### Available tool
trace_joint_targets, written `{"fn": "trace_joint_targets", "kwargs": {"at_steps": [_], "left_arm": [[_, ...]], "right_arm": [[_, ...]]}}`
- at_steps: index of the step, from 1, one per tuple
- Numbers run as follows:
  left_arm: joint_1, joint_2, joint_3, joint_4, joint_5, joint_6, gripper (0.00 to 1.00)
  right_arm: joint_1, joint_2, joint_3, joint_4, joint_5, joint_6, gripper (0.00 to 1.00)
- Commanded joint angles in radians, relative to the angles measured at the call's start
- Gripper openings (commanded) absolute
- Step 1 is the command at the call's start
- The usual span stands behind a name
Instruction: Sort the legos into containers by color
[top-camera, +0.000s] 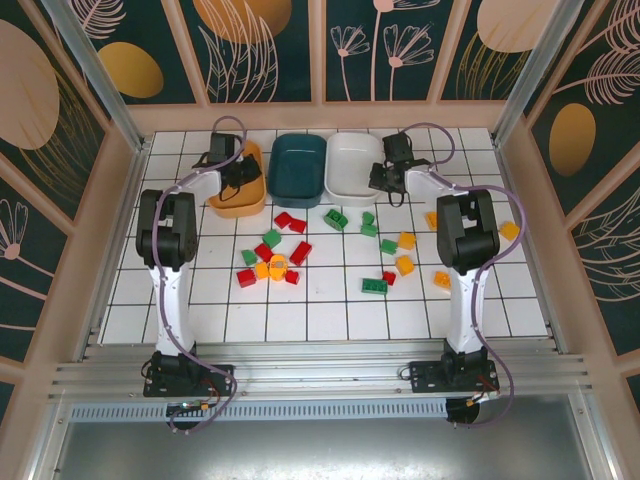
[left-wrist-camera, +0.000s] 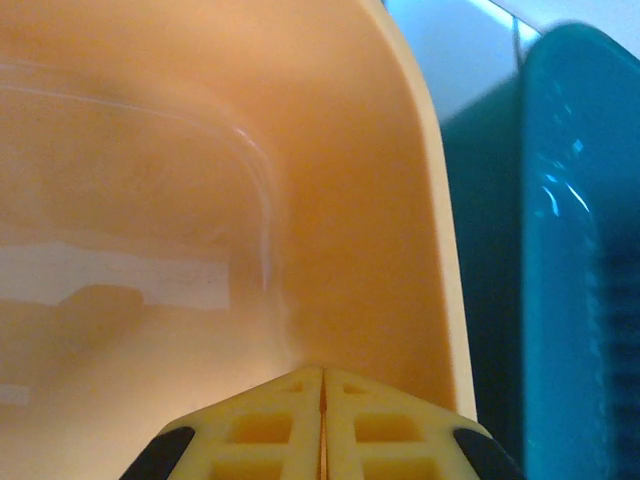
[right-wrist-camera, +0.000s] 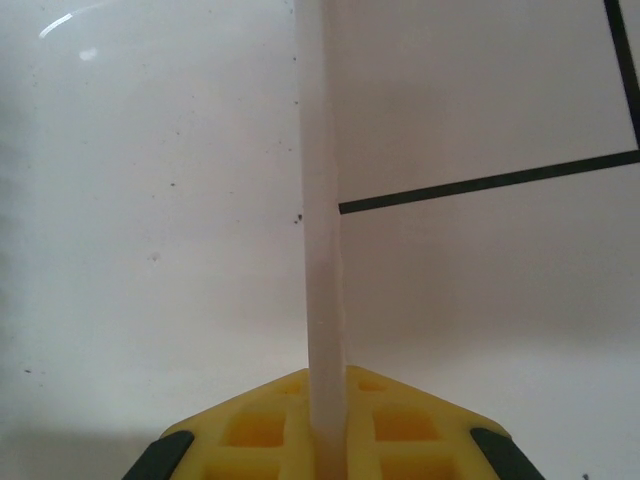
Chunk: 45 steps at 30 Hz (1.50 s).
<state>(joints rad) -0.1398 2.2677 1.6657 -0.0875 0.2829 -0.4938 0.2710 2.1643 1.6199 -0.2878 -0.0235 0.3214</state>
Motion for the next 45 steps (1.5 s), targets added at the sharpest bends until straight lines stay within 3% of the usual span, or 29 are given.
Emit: {"fn": "trace_joint_targets", "kwargs": {"at_steps": [1, 10, 12, 19, 24, 32, 36, 41, 45], "left_arm": [[-0.026, 0.010, 0.024, -0.009, 0.027, 0.079, 0.09], [-0.028, 0.003, 0.053, -0.011, 0.072, 0.152, 0.10], [-0.029, -0.020, 0.021, 0.012, 0.036, 0.125, 0.09], [-0.029, -0.090, -0.046, 0.063, -0.046, 0.049, 0.20], [-0.028, -0.214, -0.106, 0.109, -0.056, 0.008, 0.53], [-0.028, -0.480, -0.286, 0.226, -0.044, -0.054, 0.68], [-0.029, -0.630, -0.502, 0.393, 0.032, -0.155, 0.74], [-0.056, -0.710, -0.680, 0.512, 0.133, -0.224, 0.75], [-0.086, -0.732, -0.749, 0.527, 0.155, -0.237, 0.77]], "right_arm": [[-0.003, 0.008, 0.002, -0.010, 0.034, 0.016, 0.05], [-0.025, -0.033, -0.048, 0.002, 0.017, 0.015, 0.08], [-0.030, -0.043, -0.052, -0.001, 0.018, 0.006, 0.09], [-0.033, -0.051, -0.012, -0.038, -0.007, -0.024, 0.20], [-0.033, -0.083, -0.006, -0.054, 0.003, -0.030, 0.42], [-0.064, -0.242, -0.055, -0.057, 0.065, -0.028, 0.48], [-0.180, -0.403, -0.251, 0.020, 0.176, 0.027, 0.56], [-0.367, -0.550, -0.471, 0.094, 0.352, 0.103, 0.70], [-0.516, -0.570, -0.533, 0.094, 0.358, 0.148, 0.74]]}}
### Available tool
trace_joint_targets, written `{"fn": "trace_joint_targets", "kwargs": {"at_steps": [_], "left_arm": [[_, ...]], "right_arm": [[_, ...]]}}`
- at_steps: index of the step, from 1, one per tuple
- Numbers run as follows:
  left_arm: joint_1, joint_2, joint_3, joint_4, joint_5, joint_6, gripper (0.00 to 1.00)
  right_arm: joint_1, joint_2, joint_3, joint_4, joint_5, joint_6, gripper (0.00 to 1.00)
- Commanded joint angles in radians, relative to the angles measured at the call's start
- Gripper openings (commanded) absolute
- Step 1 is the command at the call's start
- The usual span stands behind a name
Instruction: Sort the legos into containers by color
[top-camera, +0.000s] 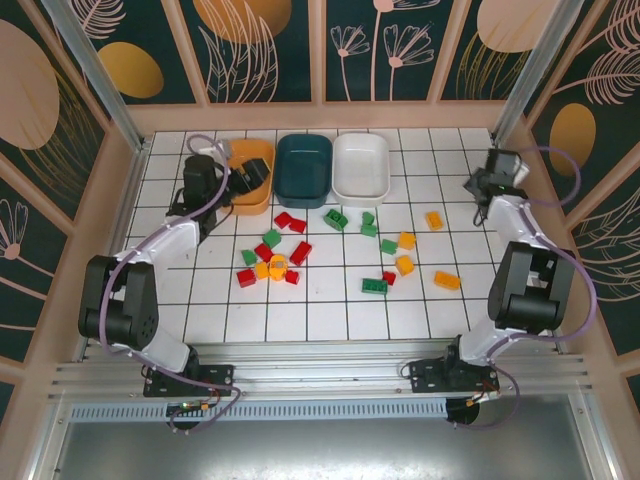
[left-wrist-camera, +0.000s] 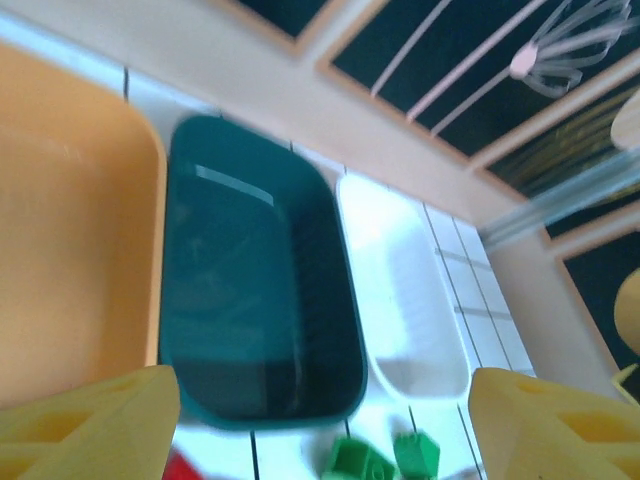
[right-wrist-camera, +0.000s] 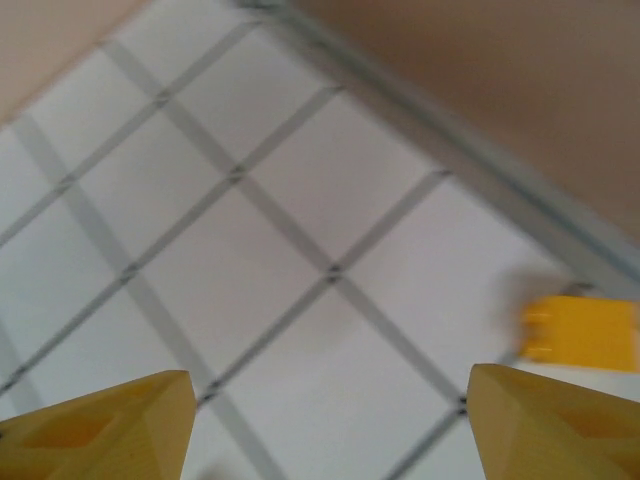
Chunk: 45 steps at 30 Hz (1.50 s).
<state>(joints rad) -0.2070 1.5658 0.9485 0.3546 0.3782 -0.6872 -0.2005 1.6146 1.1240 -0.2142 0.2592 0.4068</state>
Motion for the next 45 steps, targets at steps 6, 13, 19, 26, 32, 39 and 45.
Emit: {"fn": "trace_joint_targets", "kwargs": {"at_steps": [6, 13, 19, 26, 32, 39, 45], "left_arm": [[-0.054, -0.022, -0.048, 0.079, 0.082, -0.047, 0.78], [-0.071, -0.031, -0.051, 0.054, 0.075, -0.046, 0.80], [-0.075, -0.030, -0.086, 0.064, 0.070, -0.060, 0.80], [-0.076, -0.032, -0.093, 0.059, 0.067, -0.066, 0.80], [-0.076, -0.033, -0.086, 0.056, 0.058, -0.068, 0.79], [-0.075, -0.027, -0.081, 0.055, 0.060, -0.070, 0.79], [-0.076, -0.022, -0.085, 0.053, 0.062, -0.065, 0.79]], "right_arm": [[-0.147, 0.023, -0.054, 0.021, 0.073, 0.072, 0.80], [-0.220, 0.092, -0.050, 0.040, -0.005, 0.063, 0.82], [-0.234, 0.172, 0.005, 0.040, -0.103, 0.009, 0.79], [-0.233, 0.257, 0.048, 0.029, -0.105, 0.003, 0.74], [-0.232, 0.279, 0.077, 0.021, -0.120, -0.006, 0.72], [-0.229, 0.270, 0.063, 0.017, -0.137, -0.008, 0.71], [-0.225, 0.272, 0.064, 0.000, -0.143, -0.012, 0.71]]}}
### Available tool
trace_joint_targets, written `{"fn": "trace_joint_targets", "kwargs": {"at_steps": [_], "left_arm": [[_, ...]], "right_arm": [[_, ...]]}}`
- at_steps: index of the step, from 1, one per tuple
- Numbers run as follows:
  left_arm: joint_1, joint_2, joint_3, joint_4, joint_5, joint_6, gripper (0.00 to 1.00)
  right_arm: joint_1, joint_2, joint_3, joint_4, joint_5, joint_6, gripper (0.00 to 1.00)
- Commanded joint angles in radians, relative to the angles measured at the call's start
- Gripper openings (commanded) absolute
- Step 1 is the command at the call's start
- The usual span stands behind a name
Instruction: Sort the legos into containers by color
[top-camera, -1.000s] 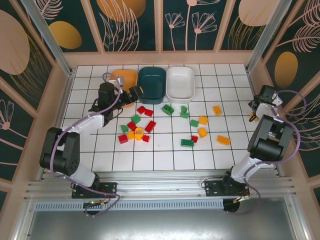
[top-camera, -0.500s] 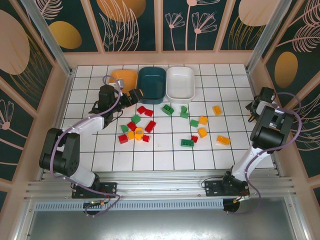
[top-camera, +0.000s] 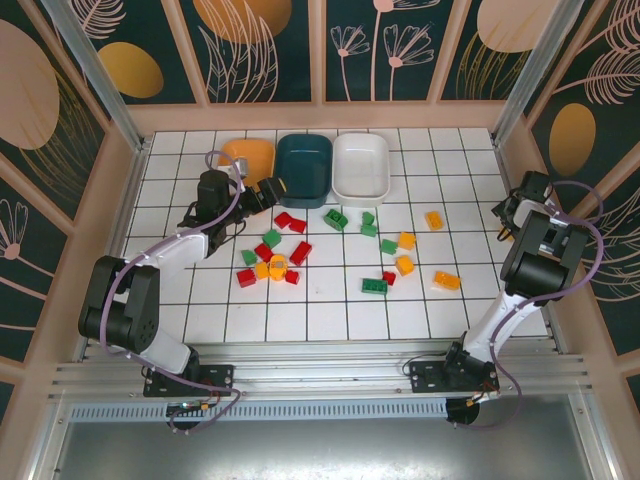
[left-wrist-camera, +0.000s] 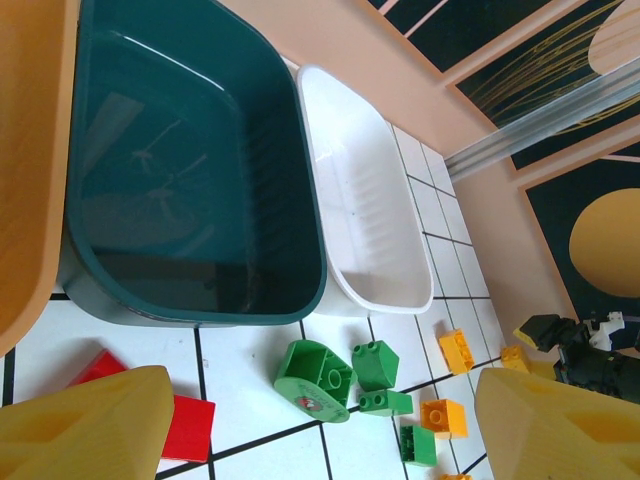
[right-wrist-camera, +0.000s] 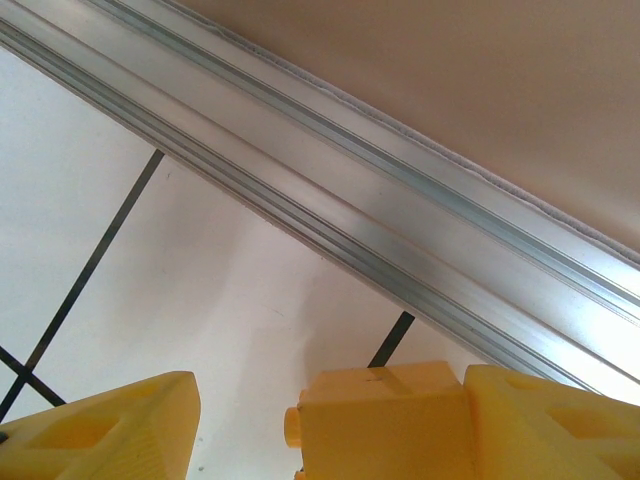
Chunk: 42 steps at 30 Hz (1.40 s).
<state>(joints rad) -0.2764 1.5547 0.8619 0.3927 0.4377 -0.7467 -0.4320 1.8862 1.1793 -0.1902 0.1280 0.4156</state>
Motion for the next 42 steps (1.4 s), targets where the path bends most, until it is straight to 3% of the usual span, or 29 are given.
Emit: {"fn": "trace_joint_targets", "kwargs": {"at_steps": [1, 15, 34, 42], "left_arm": [[-0.007, -0.012, 0.000, 0.015, 0.002, -0.005, 0.79], [-0.007, -0.011, 0.003, 0.005, 0.010, 0.006, 0.78], [-0.006, 0.002, 0.002, 0.003, 0.026, 0.022, 0.77], [-0.006, -0.008, -0.010, 0.008, 0.030, 0.024, 0.76]], "right_arm": [[0.009, 0.008, 0.018, -0.038, -0.009, -0.026, 0.71], [0.023, -0.006, -0.005, -0.063, 0.010, -0.029, 0.69], [0.074, -0.011, -0.016, -0.077, 0.029, -0.050, 0.51], [0.155, -0.007, -0.037, -0.066, 0.006, -0.074, 0.44]]}}
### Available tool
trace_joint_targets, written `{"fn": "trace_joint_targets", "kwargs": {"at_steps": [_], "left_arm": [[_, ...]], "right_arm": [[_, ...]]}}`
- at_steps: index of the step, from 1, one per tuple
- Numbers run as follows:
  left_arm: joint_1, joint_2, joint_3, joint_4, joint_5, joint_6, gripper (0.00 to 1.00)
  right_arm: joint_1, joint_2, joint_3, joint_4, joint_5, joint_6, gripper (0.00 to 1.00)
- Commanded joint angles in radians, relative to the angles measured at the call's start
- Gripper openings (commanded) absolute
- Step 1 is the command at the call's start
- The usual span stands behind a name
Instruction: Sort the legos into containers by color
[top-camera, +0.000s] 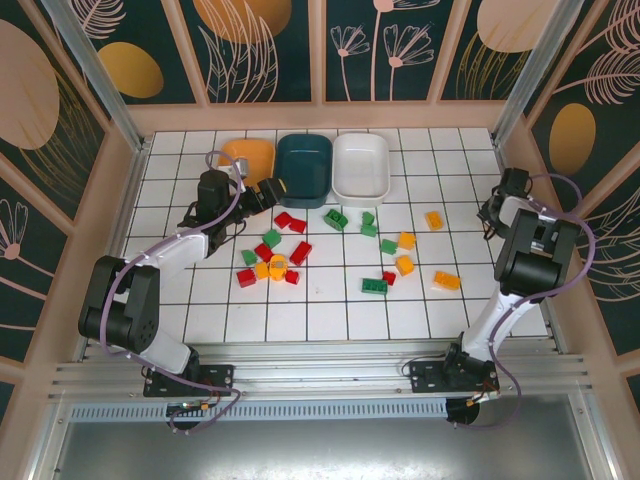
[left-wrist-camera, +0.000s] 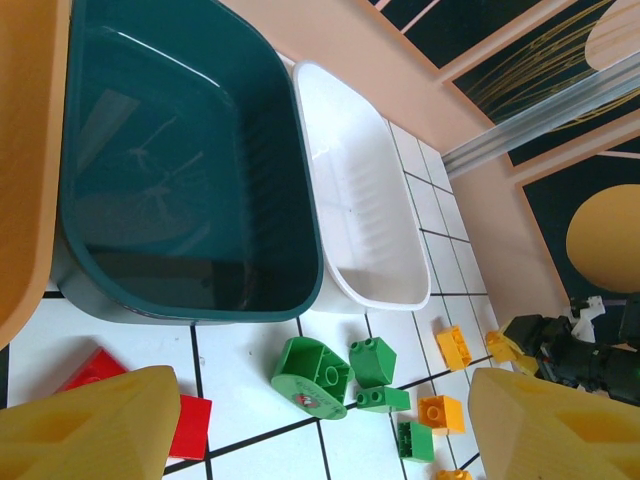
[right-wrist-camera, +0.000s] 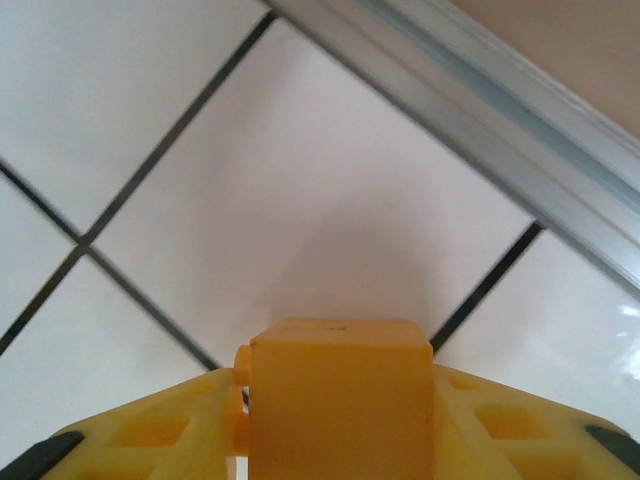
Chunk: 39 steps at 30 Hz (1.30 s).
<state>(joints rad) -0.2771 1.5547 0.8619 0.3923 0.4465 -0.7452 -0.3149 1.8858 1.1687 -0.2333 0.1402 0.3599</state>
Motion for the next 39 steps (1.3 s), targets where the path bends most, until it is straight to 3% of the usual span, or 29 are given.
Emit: {"fn": "trace_joint_targets", "kwargs": {"at_steps": [1, 13, 18, 30, 39], "left_arm": [[-0.005, -0.009, -0.012, 0.008, 0.019, 0.023, 0.76], [-0.006, -0.011, -0.043, 0.026, -0.006, 0.008, 0.76], [-0.005, -0.026, -0.070, 0.023, -0.039, 0.004, 0.76], [-0.006, -0.052, -0.127, 0.030, -0.108, -0.024, 0.76], [-0.006, -0.094, -0.163, 0.016, -0.107, -0.036, 0.76]], "right_arm": [[0.049, -0.009, -0.029, -0.020, -0.006, -0.021, 0.43], [0.191, -0.026, -0.009, 0.020, -0.078, -0.013, 0.36], [0.270, -0.045, 0.025, 0.008, -0.040, -0.021, 0.36], [0.477, -0.032, 0.203, -0.050, 0.036, -0.058, 0.35], [0.637, 0.023, 0.356, -0.006, -0.019, -0.074, 0.35]]}}
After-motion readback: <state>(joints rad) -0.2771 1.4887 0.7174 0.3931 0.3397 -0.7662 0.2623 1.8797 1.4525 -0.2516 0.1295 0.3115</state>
